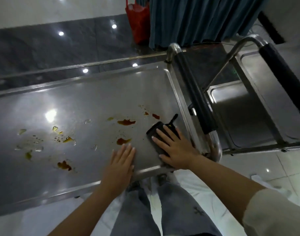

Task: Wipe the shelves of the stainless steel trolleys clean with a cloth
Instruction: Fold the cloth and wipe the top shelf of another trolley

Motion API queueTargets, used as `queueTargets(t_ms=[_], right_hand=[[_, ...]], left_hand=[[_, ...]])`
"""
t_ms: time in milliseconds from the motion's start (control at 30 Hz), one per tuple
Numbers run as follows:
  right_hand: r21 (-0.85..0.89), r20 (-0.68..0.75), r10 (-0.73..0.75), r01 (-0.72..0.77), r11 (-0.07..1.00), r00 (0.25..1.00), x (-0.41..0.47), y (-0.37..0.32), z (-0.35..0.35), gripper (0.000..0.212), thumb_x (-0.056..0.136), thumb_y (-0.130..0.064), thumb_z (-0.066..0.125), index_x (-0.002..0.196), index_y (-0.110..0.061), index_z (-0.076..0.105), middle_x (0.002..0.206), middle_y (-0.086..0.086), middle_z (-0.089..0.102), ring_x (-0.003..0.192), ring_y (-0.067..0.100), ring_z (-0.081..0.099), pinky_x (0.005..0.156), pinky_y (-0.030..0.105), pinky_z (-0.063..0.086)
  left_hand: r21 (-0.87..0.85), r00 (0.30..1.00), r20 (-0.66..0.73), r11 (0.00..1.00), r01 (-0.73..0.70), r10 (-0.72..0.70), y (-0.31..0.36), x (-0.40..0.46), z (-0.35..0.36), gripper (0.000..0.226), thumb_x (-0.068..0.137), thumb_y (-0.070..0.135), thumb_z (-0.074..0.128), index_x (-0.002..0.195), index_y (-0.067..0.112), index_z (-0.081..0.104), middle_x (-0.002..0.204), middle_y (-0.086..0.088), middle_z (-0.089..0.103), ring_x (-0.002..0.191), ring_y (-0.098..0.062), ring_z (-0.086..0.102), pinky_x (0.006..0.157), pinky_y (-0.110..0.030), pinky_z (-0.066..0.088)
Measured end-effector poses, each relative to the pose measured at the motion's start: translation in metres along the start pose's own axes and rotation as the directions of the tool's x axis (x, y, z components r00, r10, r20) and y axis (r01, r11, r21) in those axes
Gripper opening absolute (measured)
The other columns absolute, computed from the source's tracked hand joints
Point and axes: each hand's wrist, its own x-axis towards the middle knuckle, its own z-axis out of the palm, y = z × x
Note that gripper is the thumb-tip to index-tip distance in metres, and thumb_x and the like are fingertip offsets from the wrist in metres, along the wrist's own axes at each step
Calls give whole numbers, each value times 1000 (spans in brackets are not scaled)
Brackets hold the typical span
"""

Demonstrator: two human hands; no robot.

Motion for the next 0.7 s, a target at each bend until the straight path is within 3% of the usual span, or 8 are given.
queueTargets(t_ms=[67, 133, 233, 433, 600, 700], right_hand=[[62, -24, 182, -180, 982, 983, 5, -4, 4, 68, 90, -59, 13, 146, -33, -15, 160, 3, -13, 143, 25, -25, 115, 54, -8], [156, -39, 357, -347, 925, 933, 8, -12, 7, 72, 90, -58, 19, 147, -32, -16, 159, 4, -18, 144, 27, -22, 116, 56, -5], [238, -52, 437, -413, 879, 898, -1, -21, 14, 74, 88, -61, 17, 148, -30, -14, 157, 4, -21, 144, 29, -20, 115, 55, -4], [286, -29, 453, -427, 858, 891, 18, -12, 9, 76, 86, -63, 14, 149, -30, -14, 158, 2, -20, 143, 27, -23, 116, 58, -2], [334, -82, 471, -421, 843, 878, 106, 19, -20, 75, 90, -55, 32, 151, -31, -3, 160, 0, -13, 144, 25, -21, 113, 62, -1], [348, -87, 398, -347, 871, 913, 155, 42, -39, 73, 90, -51, 36, 151, -31, 1, 160, -1, -11, 144, 24, -21, 113, 60, -3]], left_hand=[[4, 980, -64, 982, 187, -187, -4, -10, 5, 62, 97, 41, 24, 149, 6, 23, 156, -12, 18, 145, -30, 14, 117, -53, 16], [-15, 933, -97, 938, 346, -345, -6, -12, 12, 67, 97, 47, 17, 150, 5, 14, 157, -12, 8, 147, -27, 5, 118, -51, 12], [-69, 879, -130, 889, 453, -458, -4, -5, 21, 68, 97, 48, 15, 151, 7, 13, 159, -11, 6, 147, -23, 2, 119, -52, 11], [6, 881, -149, 891, 455, -449, -3, 2, 37, 73, 97, 51, 17, 151, 3, 16, 160, -15, 10, 149, -25, 4, 118, -53, 8], [17, 877, -207, 895, 446, -433, -7, 3, 46, 76, 95, 53, 24, 151, 3, 17, 159, -15, 13, 149, -26, 5, 118, -55, 7], [23, 870, -242, 894, 447, -429, -9, 3, 49, 77, 95, 55, 25, 151, 3, 17, 159, -14, 13, 149, -26, 7, 118, -55, 6]])
